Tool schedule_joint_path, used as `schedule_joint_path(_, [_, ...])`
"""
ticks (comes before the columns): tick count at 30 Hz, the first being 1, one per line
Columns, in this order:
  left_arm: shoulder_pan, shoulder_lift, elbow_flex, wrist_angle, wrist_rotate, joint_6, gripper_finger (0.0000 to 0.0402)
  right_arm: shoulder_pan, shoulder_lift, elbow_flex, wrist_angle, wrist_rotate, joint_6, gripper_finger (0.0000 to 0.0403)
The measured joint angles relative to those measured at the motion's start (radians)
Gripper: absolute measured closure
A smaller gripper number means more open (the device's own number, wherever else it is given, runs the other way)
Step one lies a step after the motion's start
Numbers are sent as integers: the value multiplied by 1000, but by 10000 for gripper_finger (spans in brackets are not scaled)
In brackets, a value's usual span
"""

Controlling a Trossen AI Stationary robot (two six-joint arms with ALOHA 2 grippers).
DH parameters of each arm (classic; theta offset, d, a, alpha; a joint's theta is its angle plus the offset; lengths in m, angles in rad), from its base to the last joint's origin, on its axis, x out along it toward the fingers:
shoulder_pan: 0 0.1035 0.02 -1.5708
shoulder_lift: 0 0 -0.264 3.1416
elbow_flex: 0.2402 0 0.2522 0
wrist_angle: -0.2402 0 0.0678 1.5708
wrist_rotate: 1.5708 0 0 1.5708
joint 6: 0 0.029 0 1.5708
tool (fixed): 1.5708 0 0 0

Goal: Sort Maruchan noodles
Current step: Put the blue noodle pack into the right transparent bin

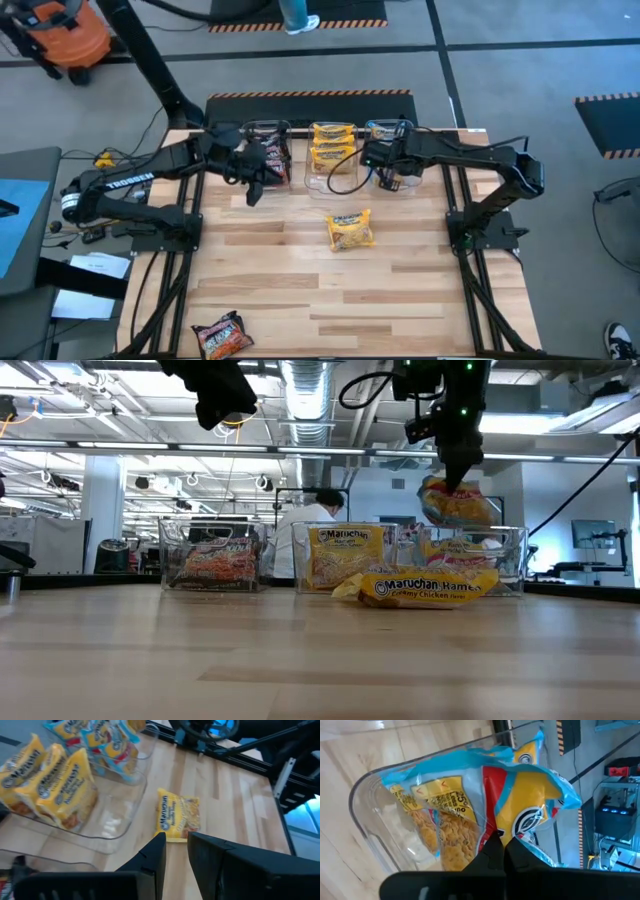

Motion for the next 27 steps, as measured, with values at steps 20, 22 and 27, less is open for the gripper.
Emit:
schedule_joint_path(20, [117,0,0,-1,89,35,335,1,1,-171,72,-68,33,403])
schedule_joint_path(22, [117,0,0,-2,89,43,335,1,1,-185,74,-89,36,403])
schedule_joint_path(27, [117,0,0,-3,89,72,335,-1,1,-192,117,-160,36,400])
